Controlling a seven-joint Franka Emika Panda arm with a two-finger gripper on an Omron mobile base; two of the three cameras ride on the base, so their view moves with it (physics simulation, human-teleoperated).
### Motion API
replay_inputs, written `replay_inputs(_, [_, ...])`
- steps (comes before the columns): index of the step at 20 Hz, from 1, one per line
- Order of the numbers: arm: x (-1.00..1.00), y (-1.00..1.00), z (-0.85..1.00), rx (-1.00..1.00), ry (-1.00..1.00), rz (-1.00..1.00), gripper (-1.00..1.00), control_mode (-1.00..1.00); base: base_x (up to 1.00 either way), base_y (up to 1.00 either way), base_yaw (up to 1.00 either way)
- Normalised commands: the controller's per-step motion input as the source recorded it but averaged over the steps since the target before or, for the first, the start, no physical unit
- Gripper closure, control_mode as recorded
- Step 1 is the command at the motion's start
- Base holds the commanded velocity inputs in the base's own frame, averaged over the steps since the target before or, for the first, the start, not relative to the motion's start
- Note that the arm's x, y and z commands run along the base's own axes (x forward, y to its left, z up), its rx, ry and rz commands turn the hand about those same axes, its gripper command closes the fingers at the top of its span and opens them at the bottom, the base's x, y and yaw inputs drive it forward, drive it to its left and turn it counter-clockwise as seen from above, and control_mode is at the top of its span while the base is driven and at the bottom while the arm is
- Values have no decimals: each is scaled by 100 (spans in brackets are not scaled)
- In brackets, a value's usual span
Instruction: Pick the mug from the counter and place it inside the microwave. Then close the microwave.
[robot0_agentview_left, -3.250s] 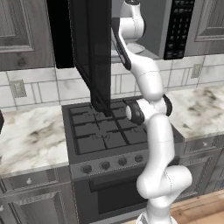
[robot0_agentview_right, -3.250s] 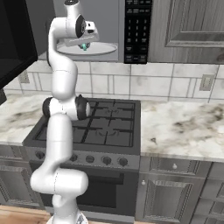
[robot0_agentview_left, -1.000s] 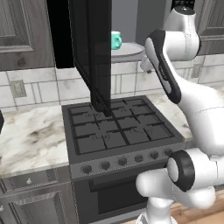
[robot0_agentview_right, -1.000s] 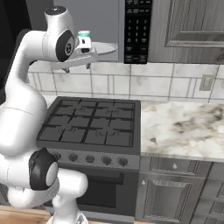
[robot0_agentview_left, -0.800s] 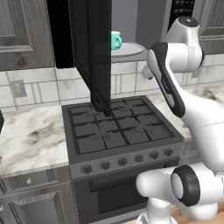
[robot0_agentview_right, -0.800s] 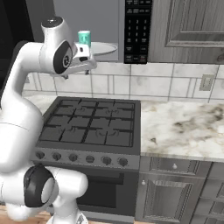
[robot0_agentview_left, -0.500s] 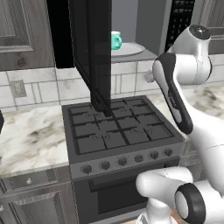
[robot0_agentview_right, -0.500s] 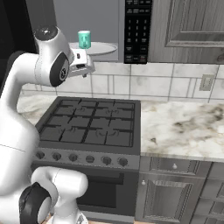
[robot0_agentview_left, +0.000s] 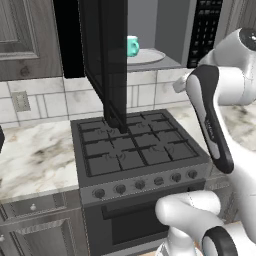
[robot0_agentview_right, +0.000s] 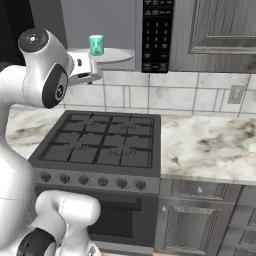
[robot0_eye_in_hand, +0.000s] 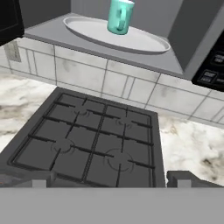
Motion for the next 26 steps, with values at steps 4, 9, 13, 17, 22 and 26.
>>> replay_inputs(4, [-69,0,4,2,-17,0,-100,-100,0,0,0])
replay_inputs(9, [-67,0,1,0,-16,0,-100,-100,0,0,0])
replay_inputs(13, [-46,15,0,0,-12,-3,-100,-100,0,0,0])
replay_inputs(17, [-22,34,1,2,-7,-6,-100,-100,0,0,0])
replay_inputs(22, [-52,11,0,13,-1,-6,-100,-100,0,0,0])
replay_inputs(26, [-86,0,13,16,-2,0,-100,-100,0,0,0])
